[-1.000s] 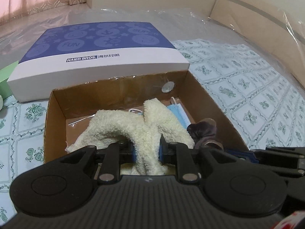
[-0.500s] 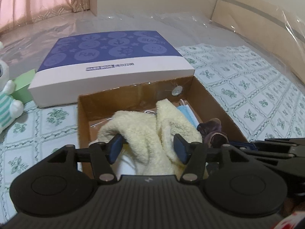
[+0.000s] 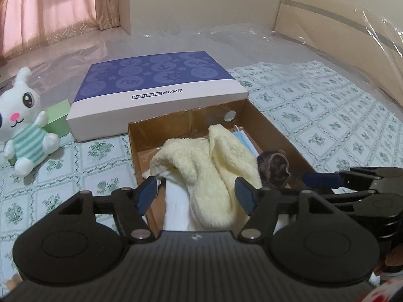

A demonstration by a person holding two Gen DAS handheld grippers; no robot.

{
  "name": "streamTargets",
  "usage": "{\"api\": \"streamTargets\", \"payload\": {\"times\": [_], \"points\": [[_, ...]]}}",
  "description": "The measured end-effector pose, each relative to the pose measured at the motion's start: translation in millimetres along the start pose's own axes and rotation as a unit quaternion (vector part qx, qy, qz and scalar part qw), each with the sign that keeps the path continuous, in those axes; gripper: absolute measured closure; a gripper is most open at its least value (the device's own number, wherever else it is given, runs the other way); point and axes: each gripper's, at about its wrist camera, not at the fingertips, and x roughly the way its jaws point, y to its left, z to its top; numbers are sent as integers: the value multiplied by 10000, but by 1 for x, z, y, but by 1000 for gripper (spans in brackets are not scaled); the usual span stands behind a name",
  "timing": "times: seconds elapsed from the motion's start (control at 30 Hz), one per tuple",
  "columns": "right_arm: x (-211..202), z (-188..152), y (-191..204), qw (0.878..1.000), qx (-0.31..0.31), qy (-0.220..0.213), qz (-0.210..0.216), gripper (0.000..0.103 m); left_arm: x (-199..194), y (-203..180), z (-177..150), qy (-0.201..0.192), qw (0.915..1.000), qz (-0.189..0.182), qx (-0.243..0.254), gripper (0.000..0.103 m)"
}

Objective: Organize soft objects
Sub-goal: 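Open both tools to release the towel and sock into the box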

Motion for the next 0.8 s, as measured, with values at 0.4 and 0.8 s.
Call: {"api": "streamTargets", "payload": {"times": [0.4, 0.8], "points": [[-71, -30, 14, 9992, 107, -374, 130, 39, -74, -4, -30, -120, 9994, -136, -279, 37], [-145, -59, 31, 9966, 510, -612, 229, 39, -154, -12, -62, -225, 9992, -38, -320, 37]]}}
